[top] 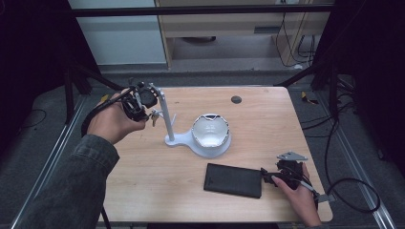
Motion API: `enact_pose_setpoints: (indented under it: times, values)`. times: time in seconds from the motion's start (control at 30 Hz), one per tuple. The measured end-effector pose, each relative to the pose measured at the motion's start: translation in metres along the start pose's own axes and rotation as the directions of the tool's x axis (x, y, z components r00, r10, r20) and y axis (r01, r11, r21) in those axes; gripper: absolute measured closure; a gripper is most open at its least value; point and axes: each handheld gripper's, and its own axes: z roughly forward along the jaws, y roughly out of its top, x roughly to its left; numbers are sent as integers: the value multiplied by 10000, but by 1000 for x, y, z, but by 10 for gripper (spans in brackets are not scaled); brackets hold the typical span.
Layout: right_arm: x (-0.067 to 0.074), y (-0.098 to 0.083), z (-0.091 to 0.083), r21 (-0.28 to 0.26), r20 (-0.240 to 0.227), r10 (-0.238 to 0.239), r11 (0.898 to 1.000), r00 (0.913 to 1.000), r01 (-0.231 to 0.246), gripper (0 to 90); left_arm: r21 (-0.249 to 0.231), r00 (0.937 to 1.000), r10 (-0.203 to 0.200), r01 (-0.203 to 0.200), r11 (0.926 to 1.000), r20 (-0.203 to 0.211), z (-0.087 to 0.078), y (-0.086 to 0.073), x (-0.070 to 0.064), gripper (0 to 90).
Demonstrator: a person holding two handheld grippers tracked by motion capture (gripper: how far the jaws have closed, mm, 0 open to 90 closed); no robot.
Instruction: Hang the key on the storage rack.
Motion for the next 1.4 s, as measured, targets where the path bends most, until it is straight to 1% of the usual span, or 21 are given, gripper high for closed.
enact_pose_setpoints:
  times: [0.13, 0.2, 0.3, 0.47, 0.67, 0.83, 1.03, 1.17, 1.3, 1.4]
  values:
    - [0, 0, 0, 3, -1, 4, 10000, 10000, -4, 18, 60, 10000, -33, 34, 10000, -16, 2, 1, 1, 878]
    - [0, 0, 0, 4, -2, 6, 10000, 10000, -6, 18, -16, 10000, -85, 85, 10000, -32, 3, 1, 1, 877]
    - [0, 0, 0, 1, 0, 7, 10000, 10000, -7, 18, 9, 9999, -83, 83, 10000, -85, 4, 1, 3, 877]
    - [0, 0, 0, 3, 0, 3, 10000, 10000, -3, 18, 82, 9999, -163, 164, 9998, -43, 6, 0, 4, 877]
    - [0, 0, 0, 0, 1, 1, 10000, 10000, -1, 18, 119, 9997, -219, 220, 9997, -81, 12, -1, 6, 877]
    - [0, 0, 0, 0, -1, 4, 10000, 10000, -4, 18, -40, 9995, -311, 311, 9995, -26, 13, -1, 7, 877]
    - [0, 0, 0, 1, 0, 1, 10000, 10000, -1, 18, -102, 9993, -361, 361, 9993, -92, 13, 0, 7, 877]
    - [0, 0, 0, -1, 2, 2, 10000, 10000, -2, 18, -32, 9994, -305, 305, 9995, -175, 15, 3, 7, 876]
    - [0, 0, 0, 0, -1, 1, 10000, 10000, -1, 18, -32, 9994, -309, 308, 9995, -171, 18, 4, 7, 875]
    - [0, 0, 0, 1, 0, 1, 10000, 10000, -1, 18, -84, 9992, -378, 377, 9993, -146, 21, 3, 8, 875]
